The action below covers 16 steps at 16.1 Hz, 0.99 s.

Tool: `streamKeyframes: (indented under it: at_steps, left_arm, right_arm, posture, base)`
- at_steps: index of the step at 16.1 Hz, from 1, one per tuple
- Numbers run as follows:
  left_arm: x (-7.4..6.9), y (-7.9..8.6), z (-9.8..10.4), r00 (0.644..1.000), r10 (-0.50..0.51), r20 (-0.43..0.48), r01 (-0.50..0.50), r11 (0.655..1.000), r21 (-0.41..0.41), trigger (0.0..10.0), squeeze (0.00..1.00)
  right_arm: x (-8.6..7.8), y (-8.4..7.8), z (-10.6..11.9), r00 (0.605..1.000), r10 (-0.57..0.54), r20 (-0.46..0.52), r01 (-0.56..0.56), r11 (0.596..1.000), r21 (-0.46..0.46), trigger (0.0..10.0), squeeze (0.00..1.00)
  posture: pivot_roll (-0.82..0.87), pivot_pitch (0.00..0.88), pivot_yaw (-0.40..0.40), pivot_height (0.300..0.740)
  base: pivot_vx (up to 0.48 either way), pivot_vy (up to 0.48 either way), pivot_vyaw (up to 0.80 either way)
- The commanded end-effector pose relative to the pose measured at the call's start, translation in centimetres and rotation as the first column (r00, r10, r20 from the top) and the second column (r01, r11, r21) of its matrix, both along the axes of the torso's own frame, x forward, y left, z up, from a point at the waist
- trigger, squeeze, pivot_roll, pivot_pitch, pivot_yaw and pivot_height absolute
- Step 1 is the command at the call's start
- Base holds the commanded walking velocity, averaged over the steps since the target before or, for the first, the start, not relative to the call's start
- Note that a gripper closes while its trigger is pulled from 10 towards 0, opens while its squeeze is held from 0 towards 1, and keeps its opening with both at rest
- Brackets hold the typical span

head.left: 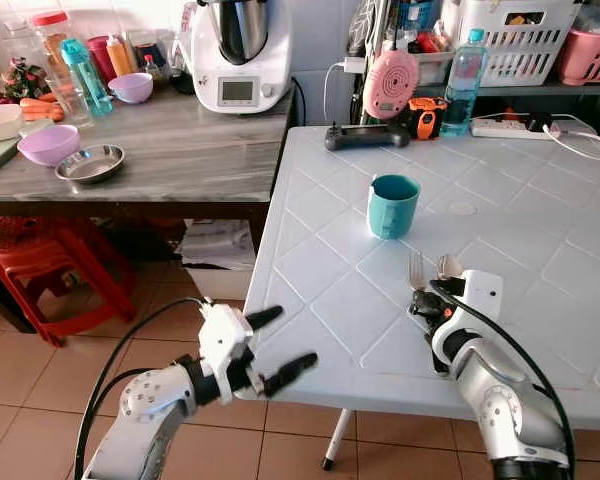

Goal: Setting the table

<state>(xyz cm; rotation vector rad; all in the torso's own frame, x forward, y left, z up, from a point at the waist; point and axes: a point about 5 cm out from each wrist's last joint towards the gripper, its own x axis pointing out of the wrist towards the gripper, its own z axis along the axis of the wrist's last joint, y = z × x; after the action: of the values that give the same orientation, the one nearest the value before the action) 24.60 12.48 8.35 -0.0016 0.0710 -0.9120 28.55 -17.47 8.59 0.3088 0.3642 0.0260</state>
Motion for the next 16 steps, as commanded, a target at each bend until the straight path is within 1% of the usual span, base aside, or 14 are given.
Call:
streamKeyframes:
  at_steps: [1,2,4,5,6,7,9,10,11,16]
  left_arm:
    - [1.1,1.2,0.2,0.993,0.118,0.024,-0.119,0.993,0.025,10.0,0.00]
    - [1.7,1.7,0.4,0.979,0.199,0.034,-0.200,0.980,0.016,10.0,0.00]
    - [2.5,2.4,0.6,0.954,0.299,0.036,-0.298,0.954,-0.017,10.0,0.00]
    - [2.9,2.6,0.8,0.940,0.339,0.039,-0.338,0.941,-0.028,10.0,0.00]
    - [3.3,2.8,0.9,0.927,0.374,0.039,-0.373,0.927,-0.039,10.0,0.00]
    - [3.7,3.0,1.0,0.913,0.406,0.037,-0.404,0.914,-0.048,10.0,0.00]
    - [3.9,3.0,1.0,0.907,0.419,0.038,-0.417,0.907,-0.054,10.0,0.00]
    - [4.1,2.9,1.0,0.906,0.420,0.041,-0.418,0.907,-0.056,10.0,0.00]
    - [4.2,2.9,1.0,0.907,0.420,0.043,-0.417,0.907,-0.057,10.0,0.00]
    - [4.5,2.6,1.1,0.912,0.406,0.053,-0.402,0.913,-0.068,10.0,0.00]
  right_arm:
    - [-0.5,0.5,-0.7,0.999,-0.012,-0.032,0.013,0.999,0.031,0.0,0.00]
    - [-0.5,0.6,0.1,1.000,-0.023,0.012,0.023,0.999,0.033,0.0,0.00]
    - [-0.7,0.6,1.4,0.996,-0.029,0.086,0.029,1.000,0.007,0.0,0.00]
    - [-0.9,0.8,1.8,0.994,-0.011,0.113,0.014,1.000,-0.028,1.9,0.00]
    - [-1.0,0.9,2.1,0.991,-0.011,0.134,0.014,1.000,-0.026,3.1,0.00]
    - [-1.1,0.8,2.4,0.988,-0.014,0.154,0.019,0.999,-0.031,10.0,0.00]
    - [-1.2,0.7,2.7,0.984,-0.031,0.176,0.038,0.999,-0.037,10.0,0.00]
    - [-1.1,0.6,3.0,0.980,-0.058,0.191,0.063,0.998,-0.019,10.0,0.00]
    - [-1.0,0.6,3.1,0.979,-0.063,0.194,0.066,0.998,-0.013,10.0,0.00]
    - [-1.0,0.7,3.2,0.979,-0.051,0.199,0.055,0.998,-0.015,10.0,0.00]
  posture:
    - [0.01,0.000,0.081,0.740]
    - [0.01,0.000,0.078,0.740]
    - [0.01,0.000,0.073,0.740]
    - [0.01,0.000,0.072,0.740]
    - [0.00,0.000,0.071,0.740]
    - [0.00,0.000,0.070,0.740]
    - [0.00,0.000,0.070,0.740]
    - [0.00,0.000,0.071,0.740]
    - [0.00,0.000,0.073,0.740]
    - [-0.01,0.000,0.073,0.740]
  base:
    - [0.000,0.000,0.00]
    - [0.000,0.000,0.00]
    - [0.000,0.000,0.00]
    - [0.000,0.000,0.00]
    - [0.000,0.000,0.00]
    - [0.000,0.000,0.00]
    - [0.000,0.000,0.00]
    - [0.000,0.281,0.00]
    - [0.000,0.307,0.00]
    - [0.000,0.364,-0.70]
